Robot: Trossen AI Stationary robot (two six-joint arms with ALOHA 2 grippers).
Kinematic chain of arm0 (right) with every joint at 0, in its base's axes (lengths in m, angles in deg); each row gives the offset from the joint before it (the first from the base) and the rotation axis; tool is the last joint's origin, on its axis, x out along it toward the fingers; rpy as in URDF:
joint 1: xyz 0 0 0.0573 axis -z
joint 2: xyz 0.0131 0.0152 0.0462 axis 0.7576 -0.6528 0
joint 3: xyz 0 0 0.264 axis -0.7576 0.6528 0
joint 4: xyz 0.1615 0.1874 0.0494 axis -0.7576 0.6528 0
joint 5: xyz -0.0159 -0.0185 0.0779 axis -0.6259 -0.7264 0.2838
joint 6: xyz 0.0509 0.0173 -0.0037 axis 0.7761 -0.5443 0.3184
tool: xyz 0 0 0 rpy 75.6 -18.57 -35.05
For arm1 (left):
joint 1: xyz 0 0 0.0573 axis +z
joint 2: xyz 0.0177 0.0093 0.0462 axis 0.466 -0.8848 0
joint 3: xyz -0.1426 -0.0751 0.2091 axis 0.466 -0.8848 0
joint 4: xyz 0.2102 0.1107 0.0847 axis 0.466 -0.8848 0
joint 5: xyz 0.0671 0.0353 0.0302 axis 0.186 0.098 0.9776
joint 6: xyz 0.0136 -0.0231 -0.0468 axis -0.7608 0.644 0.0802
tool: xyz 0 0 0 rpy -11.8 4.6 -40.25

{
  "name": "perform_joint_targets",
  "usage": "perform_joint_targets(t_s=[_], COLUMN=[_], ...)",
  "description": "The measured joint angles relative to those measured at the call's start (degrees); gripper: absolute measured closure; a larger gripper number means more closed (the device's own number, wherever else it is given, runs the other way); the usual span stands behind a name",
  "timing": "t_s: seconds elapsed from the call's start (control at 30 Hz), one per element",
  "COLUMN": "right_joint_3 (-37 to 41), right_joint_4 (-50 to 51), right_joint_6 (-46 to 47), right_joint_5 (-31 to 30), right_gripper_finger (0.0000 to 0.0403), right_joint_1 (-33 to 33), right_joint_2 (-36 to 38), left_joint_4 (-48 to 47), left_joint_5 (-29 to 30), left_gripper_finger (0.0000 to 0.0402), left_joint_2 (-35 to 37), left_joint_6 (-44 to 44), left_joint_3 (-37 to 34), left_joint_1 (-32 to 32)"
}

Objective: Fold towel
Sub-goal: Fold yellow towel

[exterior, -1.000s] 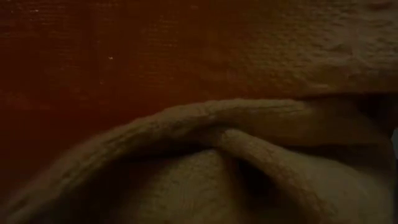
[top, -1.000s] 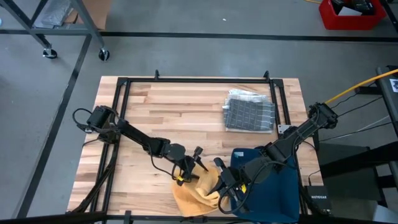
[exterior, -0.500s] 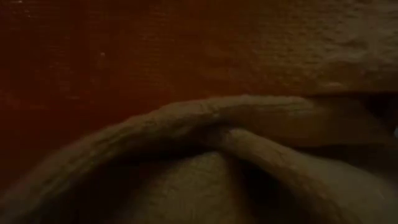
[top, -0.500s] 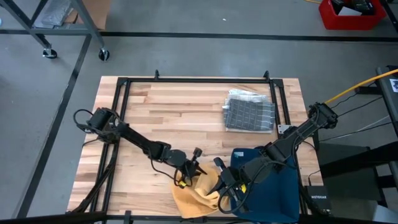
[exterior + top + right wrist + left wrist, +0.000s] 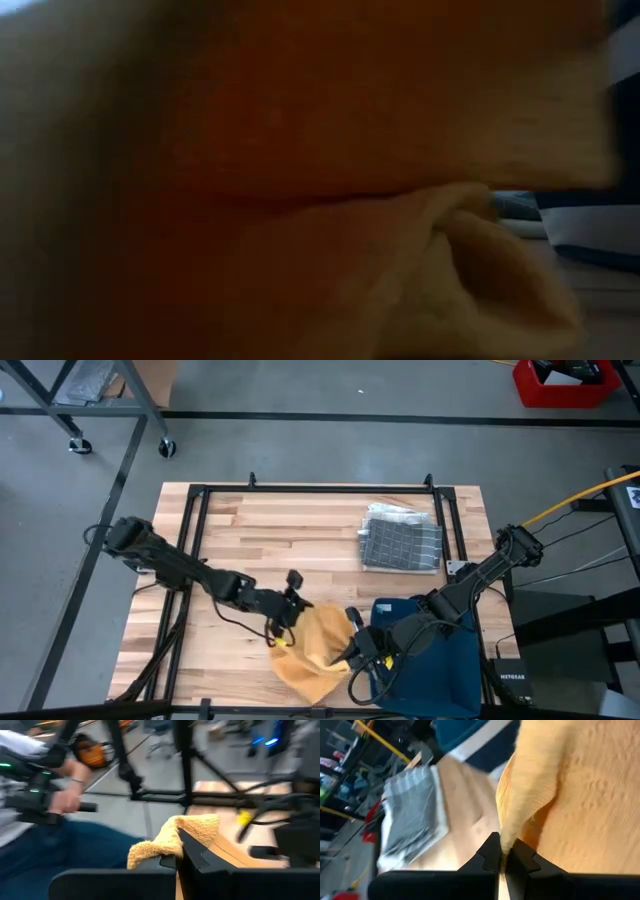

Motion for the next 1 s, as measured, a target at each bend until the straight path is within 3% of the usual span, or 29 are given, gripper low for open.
perform_joint_targets(t_s=[0.1,0.23,0.33,0.43,0.63,0.77,0.87,1.0], right_joint_3=[0.0,0.0,0.0,0.0,0.0,0.0,0.0,0.0], right_joint_4=[-0.4,-1.4,-3.6,-7.2,-18.6,-31.1,-39.7,-46.4], right_joint_6=[-3.2,-8.3,-12.0,-17.3,-27.8,-38.2,-43.0,-41.8], right_joint_5=[-8.2,-27.5,-42.8,-50.9,-52.1,-51.1,-44.5,-29.6], right_gripper_finger=[0.0402,0.0402,0.0402,0.0402,0.0402,0.0402,0.0402,0.0402], right_joint_1=[0.0,0.1,1.2,3.4,11.9,19.2,25.3,32.9], right_joint_2=[0.0,0.1,0.2,0.3,0.3,1.1,2.4,3.4], left_joint_4=[-8.9,-18.0,-21.4,-21.0,-16.2,-3.7,11.5,27.2], left_joint_5=[4.9,14.5,22.1,26.6,28.0,29.6,29.7,27.2], left_gripper_finger=[0.0399,0.04,0.04,0.04,0.04,0.0401,0.0401,0.0401], left_joint_2=[5.6,13.9,21.1,28.5,41.2,46.0,47.2,46.5], left_joint_6=[-2.4,-7.1,-10.2,-11.9,-17.1,-28.4,-37.4,-46.0], left_joint_3=[0.0,0.0,0.0,0.0,0.0,0.0,0.0,0.0], left_joint_1=[0.0,0.1,0.2,1.1,5.7,10.1,13.5,17.6])
